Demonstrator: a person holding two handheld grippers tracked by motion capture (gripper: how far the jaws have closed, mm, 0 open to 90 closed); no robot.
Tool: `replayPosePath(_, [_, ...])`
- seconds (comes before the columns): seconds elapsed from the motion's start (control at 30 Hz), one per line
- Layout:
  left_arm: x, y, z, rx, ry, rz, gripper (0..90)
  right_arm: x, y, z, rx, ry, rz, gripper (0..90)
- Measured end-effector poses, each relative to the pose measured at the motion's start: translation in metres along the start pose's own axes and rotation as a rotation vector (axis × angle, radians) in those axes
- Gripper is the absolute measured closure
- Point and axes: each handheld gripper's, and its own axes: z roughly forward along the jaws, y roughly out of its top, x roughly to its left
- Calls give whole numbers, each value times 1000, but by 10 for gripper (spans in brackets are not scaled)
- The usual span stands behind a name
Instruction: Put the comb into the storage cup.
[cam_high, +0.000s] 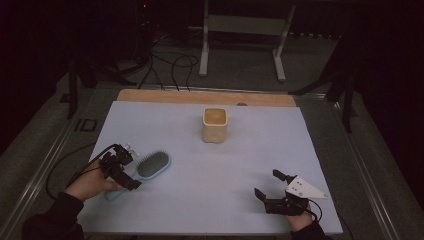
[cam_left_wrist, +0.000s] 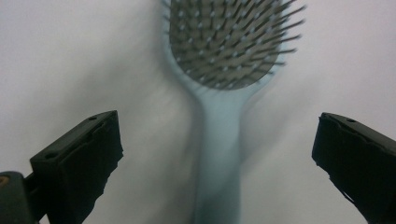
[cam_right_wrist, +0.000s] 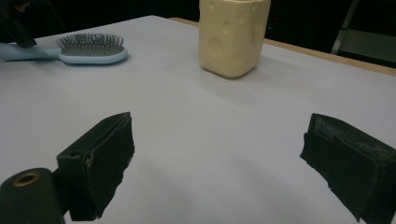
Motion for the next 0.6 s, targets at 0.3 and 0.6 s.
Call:
replayPosePath(0.3, [-2, 3, 10, 62, -1, 41, 254, 0, 0, 0, 0, 1, 0, 84])
replayPosePath(0.6, [-2, 9, 15, 88, 3, 63, 435, 0, 0, 0, -1, 1, 3, 84])
